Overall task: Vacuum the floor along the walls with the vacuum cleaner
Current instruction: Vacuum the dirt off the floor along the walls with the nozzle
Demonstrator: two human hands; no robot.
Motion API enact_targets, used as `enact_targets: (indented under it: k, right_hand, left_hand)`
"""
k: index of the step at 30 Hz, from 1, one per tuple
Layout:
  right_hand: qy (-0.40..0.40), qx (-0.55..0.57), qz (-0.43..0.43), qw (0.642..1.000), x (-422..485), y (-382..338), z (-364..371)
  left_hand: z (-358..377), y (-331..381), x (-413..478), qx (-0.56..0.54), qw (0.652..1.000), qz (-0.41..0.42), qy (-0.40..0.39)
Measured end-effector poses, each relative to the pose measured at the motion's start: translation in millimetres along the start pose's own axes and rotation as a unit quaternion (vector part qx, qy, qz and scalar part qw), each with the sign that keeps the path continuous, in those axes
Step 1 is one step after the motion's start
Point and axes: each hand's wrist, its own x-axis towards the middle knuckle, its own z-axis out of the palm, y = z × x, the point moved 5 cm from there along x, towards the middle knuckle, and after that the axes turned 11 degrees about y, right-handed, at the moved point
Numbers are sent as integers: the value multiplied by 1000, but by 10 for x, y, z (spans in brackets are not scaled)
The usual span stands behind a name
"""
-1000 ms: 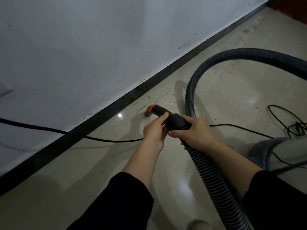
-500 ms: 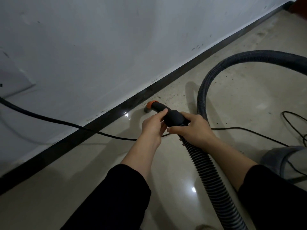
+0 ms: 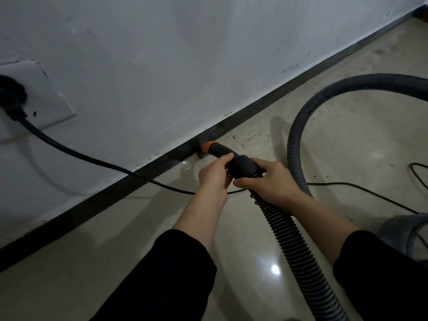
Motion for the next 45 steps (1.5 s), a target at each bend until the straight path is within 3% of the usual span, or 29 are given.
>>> enact_targets:
  k: [3,24,45]
  right_hand:
    - [0,-1,-3,1000,18,-9,23]
    - [59,-4,-3,998,256,176,-147]
    - [93,17,71,993,35,566,-563]
  left_hand:
    - [-16,20,18,8,1000,11,19]
    - [395,-28,105,15,998,40,-49]
    - [694,-432,-243,74,994,13,-83]
